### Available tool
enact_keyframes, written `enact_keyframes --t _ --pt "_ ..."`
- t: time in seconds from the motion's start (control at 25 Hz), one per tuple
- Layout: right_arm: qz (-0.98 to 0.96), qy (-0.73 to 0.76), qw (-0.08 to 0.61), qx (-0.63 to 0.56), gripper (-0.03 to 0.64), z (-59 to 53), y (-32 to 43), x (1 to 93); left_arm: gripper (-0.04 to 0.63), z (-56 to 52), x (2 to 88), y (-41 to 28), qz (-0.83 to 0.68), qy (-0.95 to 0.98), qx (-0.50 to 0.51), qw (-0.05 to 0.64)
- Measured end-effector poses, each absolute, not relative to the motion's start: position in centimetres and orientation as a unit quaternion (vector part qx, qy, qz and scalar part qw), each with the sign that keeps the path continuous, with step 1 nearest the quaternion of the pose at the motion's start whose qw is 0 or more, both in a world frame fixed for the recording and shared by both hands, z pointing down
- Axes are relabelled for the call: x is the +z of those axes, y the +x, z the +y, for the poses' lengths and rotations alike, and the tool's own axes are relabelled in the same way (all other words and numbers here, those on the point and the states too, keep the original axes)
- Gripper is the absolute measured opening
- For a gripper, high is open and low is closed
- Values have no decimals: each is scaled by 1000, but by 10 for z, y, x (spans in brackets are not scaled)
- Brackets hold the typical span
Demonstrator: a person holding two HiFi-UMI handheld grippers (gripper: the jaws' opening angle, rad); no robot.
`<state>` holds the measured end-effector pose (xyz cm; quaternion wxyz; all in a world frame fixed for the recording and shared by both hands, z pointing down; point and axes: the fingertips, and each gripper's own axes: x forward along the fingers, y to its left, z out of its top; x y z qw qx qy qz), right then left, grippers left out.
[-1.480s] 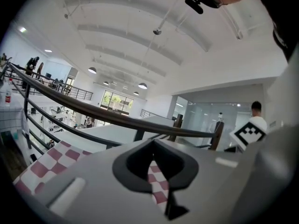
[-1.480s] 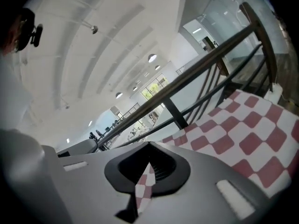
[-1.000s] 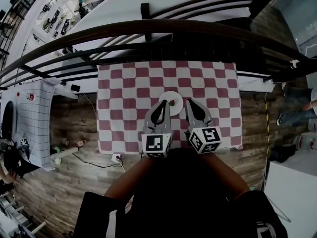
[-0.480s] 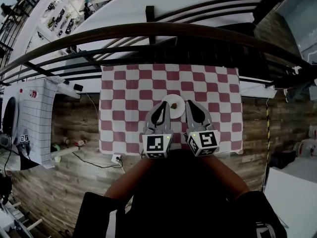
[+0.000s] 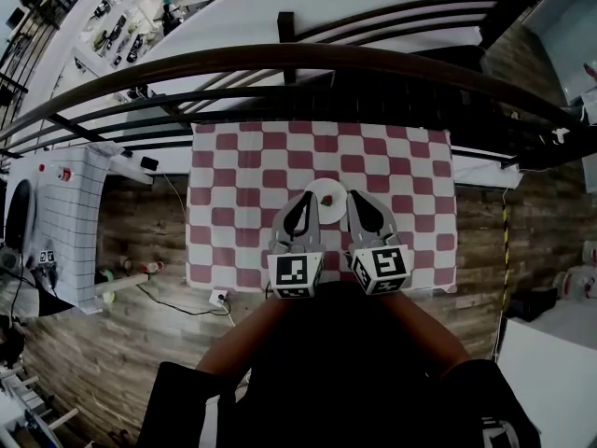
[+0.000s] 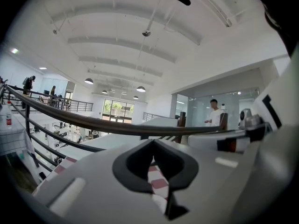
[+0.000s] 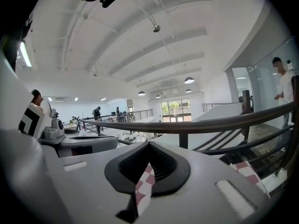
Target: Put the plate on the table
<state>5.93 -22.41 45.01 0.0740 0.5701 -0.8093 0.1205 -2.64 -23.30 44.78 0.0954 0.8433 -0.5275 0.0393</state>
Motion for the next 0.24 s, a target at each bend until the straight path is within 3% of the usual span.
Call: enact_keyframes --t 0.24 --pt "-807 572 83 120 -3 -220 67 453 11 -228 450 -20 -526 844 41 96"
